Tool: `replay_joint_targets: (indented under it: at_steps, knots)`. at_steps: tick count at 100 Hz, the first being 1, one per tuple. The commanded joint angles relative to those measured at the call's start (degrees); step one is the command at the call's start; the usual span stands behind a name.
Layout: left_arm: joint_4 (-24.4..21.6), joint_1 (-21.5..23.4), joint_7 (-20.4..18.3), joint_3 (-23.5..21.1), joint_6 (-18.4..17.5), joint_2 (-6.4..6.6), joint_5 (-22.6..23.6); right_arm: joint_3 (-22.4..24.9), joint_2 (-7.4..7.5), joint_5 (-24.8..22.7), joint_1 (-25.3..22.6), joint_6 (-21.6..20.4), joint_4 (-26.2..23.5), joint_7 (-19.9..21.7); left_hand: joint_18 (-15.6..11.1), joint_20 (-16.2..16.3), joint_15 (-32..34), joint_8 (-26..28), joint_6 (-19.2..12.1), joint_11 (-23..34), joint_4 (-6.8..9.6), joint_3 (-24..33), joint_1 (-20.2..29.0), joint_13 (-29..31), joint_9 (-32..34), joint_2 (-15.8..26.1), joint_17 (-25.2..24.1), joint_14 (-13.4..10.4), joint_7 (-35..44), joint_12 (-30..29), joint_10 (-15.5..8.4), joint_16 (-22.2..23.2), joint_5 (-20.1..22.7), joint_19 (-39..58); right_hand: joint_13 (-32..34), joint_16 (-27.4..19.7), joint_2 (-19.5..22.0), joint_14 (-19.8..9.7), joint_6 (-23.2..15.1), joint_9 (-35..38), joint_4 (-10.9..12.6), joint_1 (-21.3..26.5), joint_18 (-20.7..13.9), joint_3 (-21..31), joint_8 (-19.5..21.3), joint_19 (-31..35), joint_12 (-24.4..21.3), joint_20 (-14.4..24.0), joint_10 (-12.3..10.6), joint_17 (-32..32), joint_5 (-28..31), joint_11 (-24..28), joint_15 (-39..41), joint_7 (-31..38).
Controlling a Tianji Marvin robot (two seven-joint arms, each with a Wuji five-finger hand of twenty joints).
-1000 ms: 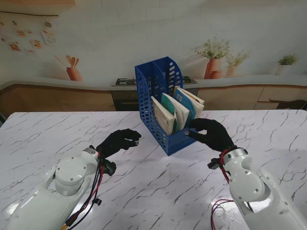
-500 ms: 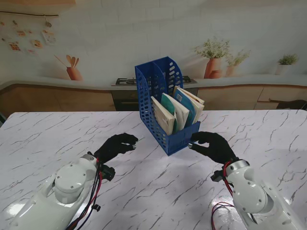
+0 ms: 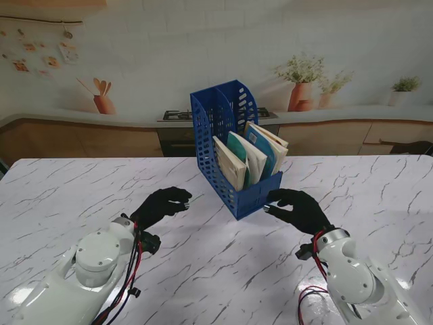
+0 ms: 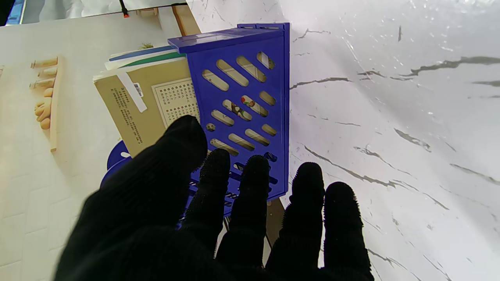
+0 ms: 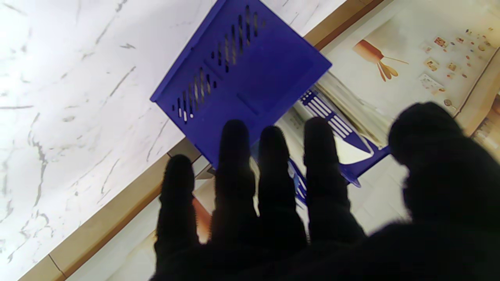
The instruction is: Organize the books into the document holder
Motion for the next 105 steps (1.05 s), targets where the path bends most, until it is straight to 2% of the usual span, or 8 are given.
replay_joint_targets:
  at_steps: [1, 32, 44, 105]
  knots:
    - [-0.1, 0.3, 0.1, 0.2, -0.9, -0.37, 1.1, -0.2, -0.31, 0.6, -0.6, -0.1, 0.1, 0.4, -2.3, -0.5, -1.0, 0.5, -2.2, 0.3, 1.35, -1.1, -1.6, -0.5, 0.5, 0.8, -0.7, -2.3, 0.2, 0.5, -1.9, -0.2, -0.6, -1.9, -1.5, -0.7, 0.9, -0.4, 1.2, -1.5, 2.7, 0.3, 9.5, -1.3, -0.3, -1.3, -0.3, -0.8, -0.2, -1.4, -1.6, 0.5, -1.3, -1.1]
    - [-0.4, 0.8, 0.1, -0.4, -0.1, -0.44, 0.5, -0.4, -0.04, 1.3, -0.1, 0.1, 0.7, 2.1, -2.3, -0.5, -1.1, 0.5, -2.2, 0.2, 1.37, -1.2, -1.5, -0.5, 0.6, 0.9, -0.9, -2.1, 0.2, 0.5, -1.7, -0.3, -0.4, -2.1, -1.3, -0.6, 0.9, -0.1, 0.9, -1.2, 2.8, 0.1, 9.7, -1.8, -0.5, -1.8, -0.4, -0.8, -0.2, -1.4, -0.8, 0.7, -1.2, -1.0]
    - [-0.5, 1.0, 0.3, -0.5, 0.4, -0.28, 2.3, -0.5, 0.0, 1.6, 0.1, 0.4, 0.8, 2.4, -2.3, -0.5, -1.1, 0.4, -2.2, 0.1, 1.38, -1.3, -1.6, -0.5, 0.5, 0.9, -1.0, -2.2, 0.1, 0.4, -1.8, -0.3, -0.4, -2.3, -1.3, -0.6, 0.8, 0.0, 1.0, -1.1, 2.8, 0.1, 9.8, -1.5, -0.5, -2.0, -0.4, -0.9, -0.2, -1.6, -0.7, 0.7, -1.2, -1.0]
    - [-0.6, 1.3, -0.6, -1.3, 1.8, -0.25, 0.9, -1.3, 0.25, 2.0, 1.3, 1.3, 1.4, 4.0, -2.3, -0.3, -1.3, 0.4, -2.0, -0.1, 1.44, -1.6, -1.2, -0.7, 0.3, 1.1, -1.1, -2.0, -0.1, 0.3, -1.7, -0.3, -0.1, -2.6, -2.4, -0.7, 1.7, 0.2, 1.8, -2.0, 2.8, 0.2, 9.0, -1.2, -0.7, -2.7, -0.3, -1.0, 0.2, -2.2, -1.5, 0.6, -1.6, -1.3]
